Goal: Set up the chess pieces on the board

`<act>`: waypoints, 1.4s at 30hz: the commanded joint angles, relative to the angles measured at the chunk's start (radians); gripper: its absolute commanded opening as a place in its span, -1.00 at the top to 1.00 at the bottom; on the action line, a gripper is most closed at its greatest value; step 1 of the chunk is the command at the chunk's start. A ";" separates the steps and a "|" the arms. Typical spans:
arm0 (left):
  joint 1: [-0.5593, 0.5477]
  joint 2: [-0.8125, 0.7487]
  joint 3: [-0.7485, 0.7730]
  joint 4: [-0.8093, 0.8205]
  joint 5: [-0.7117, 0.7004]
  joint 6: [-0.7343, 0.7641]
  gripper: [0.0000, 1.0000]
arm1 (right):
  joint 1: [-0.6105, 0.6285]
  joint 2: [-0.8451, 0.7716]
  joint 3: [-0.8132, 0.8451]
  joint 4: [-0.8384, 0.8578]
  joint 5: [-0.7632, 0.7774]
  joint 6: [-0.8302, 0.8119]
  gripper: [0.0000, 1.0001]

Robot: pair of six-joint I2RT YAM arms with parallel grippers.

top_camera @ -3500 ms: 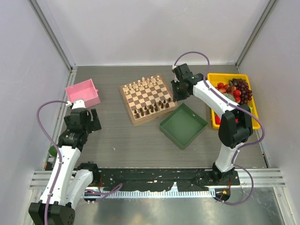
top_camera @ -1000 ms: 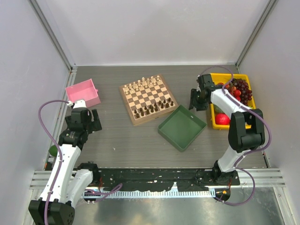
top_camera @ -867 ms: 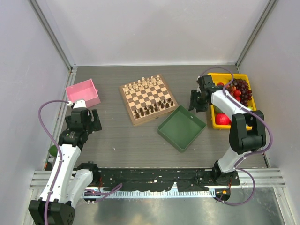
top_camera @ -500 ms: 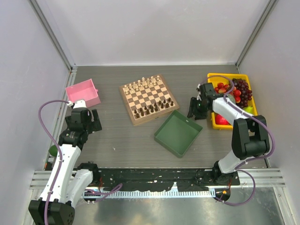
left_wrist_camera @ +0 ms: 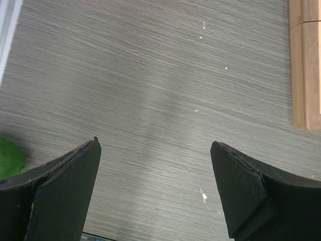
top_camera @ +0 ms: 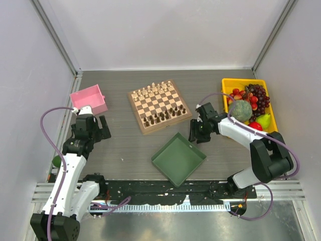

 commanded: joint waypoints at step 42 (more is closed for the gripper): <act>-0.115 0.940 0.222 0.642 0.606 -0.386 -0.42 | -0.244 0.539 0.498 0.219 -0.233 0.031 0.17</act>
